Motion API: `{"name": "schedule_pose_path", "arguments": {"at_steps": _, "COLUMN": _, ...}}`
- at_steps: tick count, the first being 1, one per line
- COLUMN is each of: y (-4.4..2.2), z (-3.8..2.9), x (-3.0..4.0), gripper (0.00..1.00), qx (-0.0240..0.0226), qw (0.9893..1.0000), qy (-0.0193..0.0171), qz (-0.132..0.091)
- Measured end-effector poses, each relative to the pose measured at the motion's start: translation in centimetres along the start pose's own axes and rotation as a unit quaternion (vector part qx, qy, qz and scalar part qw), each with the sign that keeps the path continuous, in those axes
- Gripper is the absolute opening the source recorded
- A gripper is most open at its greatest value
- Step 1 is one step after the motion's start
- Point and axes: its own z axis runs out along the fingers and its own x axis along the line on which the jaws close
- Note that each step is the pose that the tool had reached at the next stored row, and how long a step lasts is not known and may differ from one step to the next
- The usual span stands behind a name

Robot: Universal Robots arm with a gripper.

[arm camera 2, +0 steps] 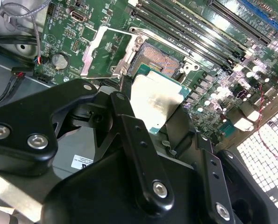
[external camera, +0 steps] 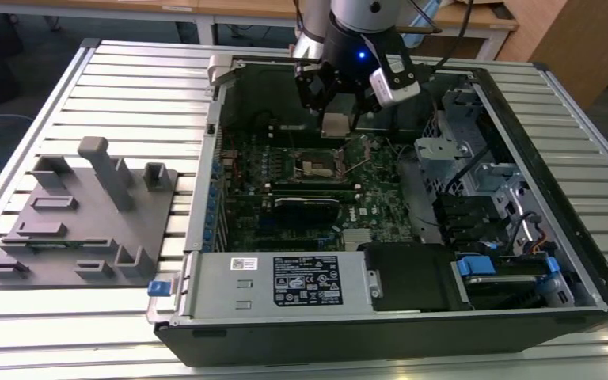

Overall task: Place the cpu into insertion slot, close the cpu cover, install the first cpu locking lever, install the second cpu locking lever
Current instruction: 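Place the cpu into insertion slot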

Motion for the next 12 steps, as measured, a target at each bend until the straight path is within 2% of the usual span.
{"name": "schedule_pose_path", "arguments": {"at_steps": 9, "y": 0.0, "z": 0.02, "x": 0.0, "gripper": 0.54, "qx": 0.0, "qw": 1.0, "qy": 0.0011, "qz": 0.0}}
{"name": "schedule_pose_path", "arguments": {"at_steps": 12, "y": -0.03, "z": 0.3, "x": 0.01, "gripper": 0.54, "qx": 0.0, "qw": 1.0, "qy": 0.0011, "qz": 0.0}}
